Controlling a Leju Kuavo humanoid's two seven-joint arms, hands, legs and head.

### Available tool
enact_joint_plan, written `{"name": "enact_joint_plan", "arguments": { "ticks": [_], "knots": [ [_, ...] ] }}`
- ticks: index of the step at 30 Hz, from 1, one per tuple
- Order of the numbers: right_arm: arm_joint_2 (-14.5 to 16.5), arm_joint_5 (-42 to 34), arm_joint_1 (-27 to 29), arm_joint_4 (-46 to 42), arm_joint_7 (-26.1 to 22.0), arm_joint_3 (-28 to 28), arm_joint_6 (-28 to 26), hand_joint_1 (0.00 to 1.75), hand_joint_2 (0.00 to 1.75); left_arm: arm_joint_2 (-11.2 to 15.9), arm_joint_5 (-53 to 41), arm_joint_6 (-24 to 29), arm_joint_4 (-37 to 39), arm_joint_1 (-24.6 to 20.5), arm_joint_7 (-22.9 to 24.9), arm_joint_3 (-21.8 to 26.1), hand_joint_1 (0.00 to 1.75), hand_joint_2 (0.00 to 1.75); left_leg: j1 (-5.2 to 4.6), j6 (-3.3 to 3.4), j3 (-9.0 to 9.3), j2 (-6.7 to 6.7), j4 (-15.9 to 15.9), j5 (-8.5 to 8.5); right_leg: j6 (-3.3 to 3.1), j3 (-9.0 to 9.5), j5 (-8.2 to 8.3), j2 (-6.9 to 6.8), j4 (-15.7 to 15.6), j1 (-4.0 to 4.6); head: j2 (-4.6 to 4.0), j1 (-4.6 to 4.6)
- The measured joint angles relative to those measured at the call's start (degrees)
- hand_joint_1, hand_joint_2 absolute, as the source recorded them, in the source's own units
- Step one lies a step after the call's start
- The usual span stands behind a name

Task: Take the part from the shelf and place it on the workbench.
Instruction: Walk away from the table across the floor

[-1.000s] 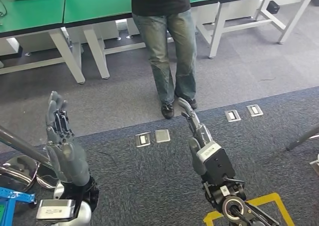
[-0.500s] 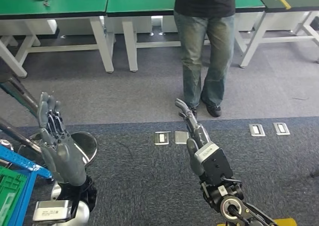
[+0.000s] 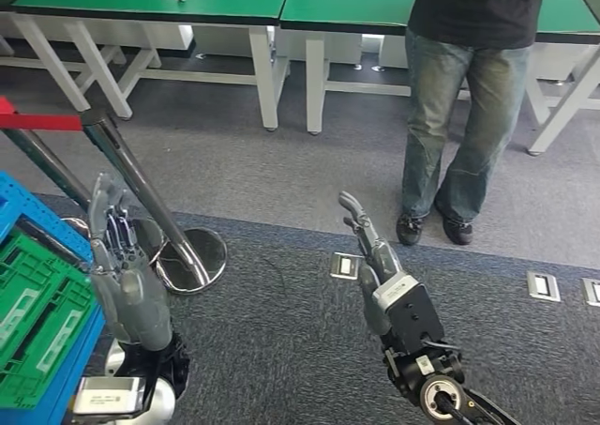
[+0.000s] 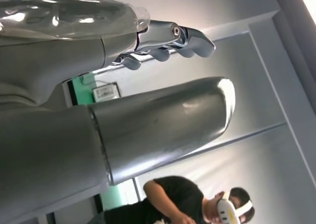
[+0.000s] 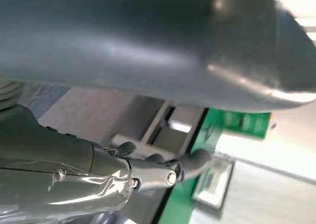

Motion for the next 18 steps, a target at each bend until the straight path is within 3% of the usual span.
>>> {"name": "enact_joint_plan", "arguments": {
  "ticks": [2, 4, 5, 6, 8, 10, 12, 14, 16, 18],
  "knots": [
    [0.0, 0.0, 0.2, 0.0, 0.0, 0.1, 0.0, 0.00, 0.00, 0.0, 0.2, 0.0, 0.0, -0.1, 0.0, 0.0, 0.00, 0.00, 0.07, -0.33, -3.98, 3.41, 7.8, -3.70, -0.22, 0.02, 0.03, -1.75, -0.1, 0.30, -0.01, -0.77],
    [0.0, 0.0, 0.4, 0.0, 0.1, 0.1, 0.0, 0.00, 0.00, 0.0, 0.3, 0.0, 0.2, -0.1, 0.0, 0.0, 0.00, 0.00, 0.32, -0.60, -6.35, 4.69, 12.2, -4.78, -0.21, 0.00, -0.08, -3.57, -0.1, 0.42, -0.01, -0.98],
    [0.0, 0.0, 0.4, 0.0, 0.1, 0.1, 0.1, 0.00, 0.00, 0.0, 0.3, 0.0, 0.2, -0.1, 0.0, 0.0, 0.00, 0.00, 0.41, -0.68, -5.73, 5.08, 11.0, -3.71, -0.15, 0.04, -0.17, -4.40, -0.1, 0.40, -0.01, -1.11],
    [0.0, -0.1, 0.3, 0.0, 0.1, 0.1, 0.1, 0.00, 0.00, 0.0, 0.3, 0.0, 0.3, -0.1, 0.0, 0.0, 0.00, 0.00, 0.48, -0.69, -3.91, 5.73, 7.6, -1.89, -0.02, 0.14, -0.29, -5.16, -0.1, 0.37, -0.01, -1.29],
    [0.0, -0.1, 0.3, 0.0, 0.1, 0.1, 0.1, 0.00, 0.00, 0.0, 0.3, 0.0, 0.3, -0.1, 0.0, 0.0, 0.00, 0.00, 0.38, -0.51, 0.90, 8.63, -1.0, 1.39, 0.44, 0.46, -0.69, -6.35, 0.1, 0.55, -0.01, -1.72],
    [0.0, -0.1, 0.1, 0.0, 0.1, 0.1, 0.2, 0.00, 0.00, -0.1, 0.3, 0.0, 0.3, -0.1, -0.1, 0.0, 0.00, 0.00, 0.07, 0.02, 3.15, 10.18, -4.9, 2.27, 1.05, 0.86, -1.19, -7.33, 0.2, 0.91, -0.01, -1.63],
    [0.0, -0.1, 0.0, 0.0, 0.1, 0.1, 0.3, 0.00, 0.00, -0.2, 0.3, 0.0, 0.3, -0.1, -0.2, 0.1, 0.00, 0.00, -0.10, 0.69, 3.20, 8.80, -5.2, 2.18, 1.68, 1.31, -1.65, -8.40, 0.2, 0.89, -0.01, -1.29],
    [0.0, -0.1, -0.1, 0.0, 0.1, 0.1, 0.3, 0.00, 0.00, -0.2, 0.3, 0.0, 0.3, -0.1, -0.2, 0.2, 0.00, 0.00, 0.05, 1.37, 3.43, 7.39, -5.4, 2.27, 2.24, 0.88, -3.20, -6.72, 1.9, 0.48, -0.01, -1.06],
    [0.0, -0.2, -0.2, 0.0, 0.1, 0.1, 0.3, 0.00, 0.00, -0.4, 0.3, 0.0, 0.3, -0.1, -0.3, 0.2, 0.00, 0.00, 0.21, 1.94, 3.64, 6.02, -5.6, 2.35, 2.51, -2.09, -6.83, -3.22, 8.5, 0.25, -0.01, -0.50],
    [0.0, -0.6, -0.1, 0.1, 0.1, 0.2, 0.4, 0.00, 0.00, -0.5, 0.2, 0.0, 0.3, 0.1, -0.4, 0.2, 0.00, 0.00, 0.07, 2.19, 3.66, 4.51, -5.5, 2.33, 2.55, -6.21, -10.05, -1.77, 16.9, 0.30, -0.01, 0.03]
  ]
}}
